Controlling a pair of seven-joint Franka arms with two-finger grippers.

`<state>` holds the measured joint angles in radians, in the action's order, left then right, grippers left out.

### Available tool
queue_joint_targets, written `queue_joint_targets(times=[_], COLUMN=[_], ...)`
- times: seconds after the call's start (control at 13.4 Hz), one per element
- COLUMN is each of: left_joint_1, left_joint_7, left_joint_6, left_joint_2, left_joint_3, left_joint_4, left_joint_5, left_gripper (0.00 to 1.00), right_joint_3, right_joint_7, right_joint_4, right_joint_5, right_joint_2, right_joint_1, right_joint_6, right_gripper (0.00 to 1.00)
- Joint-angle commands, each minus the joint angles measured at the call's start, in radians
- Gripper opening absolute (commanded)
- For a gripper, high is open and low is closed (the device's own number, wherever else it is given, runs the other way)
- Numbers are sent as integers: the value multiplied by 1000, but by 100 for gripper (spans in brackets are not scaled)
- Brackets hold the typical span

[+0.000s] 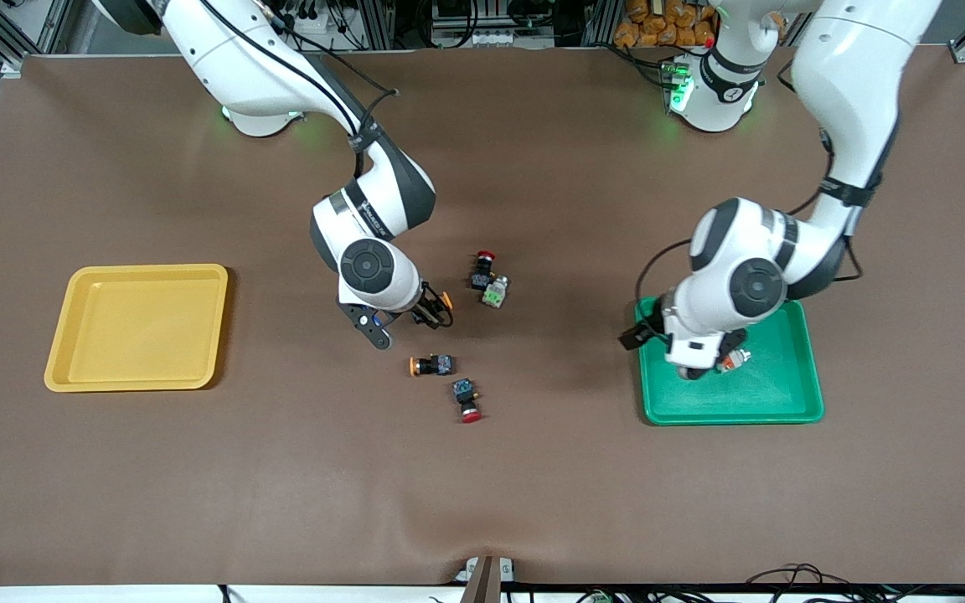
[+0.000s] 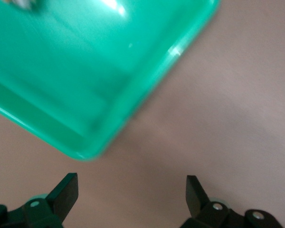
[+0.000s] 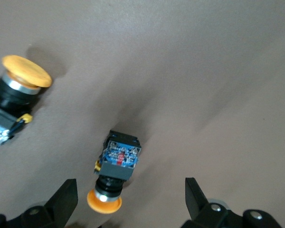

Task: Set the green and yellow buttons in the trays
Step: 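Release the green button in the tray while the right gripper grasps yellow button, then move the left gripper back to the second green-capped button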

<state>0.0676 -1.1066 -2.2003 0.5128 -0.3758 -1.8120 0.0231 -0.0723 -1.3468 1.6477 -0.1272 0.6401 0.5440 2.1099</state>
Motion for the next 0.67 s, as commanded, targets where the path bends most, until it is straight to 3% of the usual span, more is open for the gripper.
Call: queue_joint_targets(times=[0.0, 0.22, 0.45, 0.52, 0.6], left_joint_1=[101, 185, 247, 268, 279], left_joint_7=[-201, -391, -571, -591, -608], left_joint_6=[-70, -195, -248, -249, -262], left_joint_2=[70, 121, 151, 159, 168], left_joint_3=[5, 3, 5, 5, 5], left_joint_4=[42, 48, 66, 65, 65], left_joint_5=[29, 32, 29, 31, 31], left_gripper=[100, 100, 100, 100, 100], right_joint_3=[11, 11, 11, 12, 11], right_joint_7=[-15, -15, -15, -15, -15], right_joint_4=[4, 4, 4, 4, 4], right_joint_5=[17, 17, 17, 17, 17], right_joint_2=[19, 36, 58, 64, 65], right_joint_1=[14, 14, 22, 27, 27], right_joint_6=[44, 50, 80, 90, 90], right_gripper=[100, 98, 88, 84, 72])
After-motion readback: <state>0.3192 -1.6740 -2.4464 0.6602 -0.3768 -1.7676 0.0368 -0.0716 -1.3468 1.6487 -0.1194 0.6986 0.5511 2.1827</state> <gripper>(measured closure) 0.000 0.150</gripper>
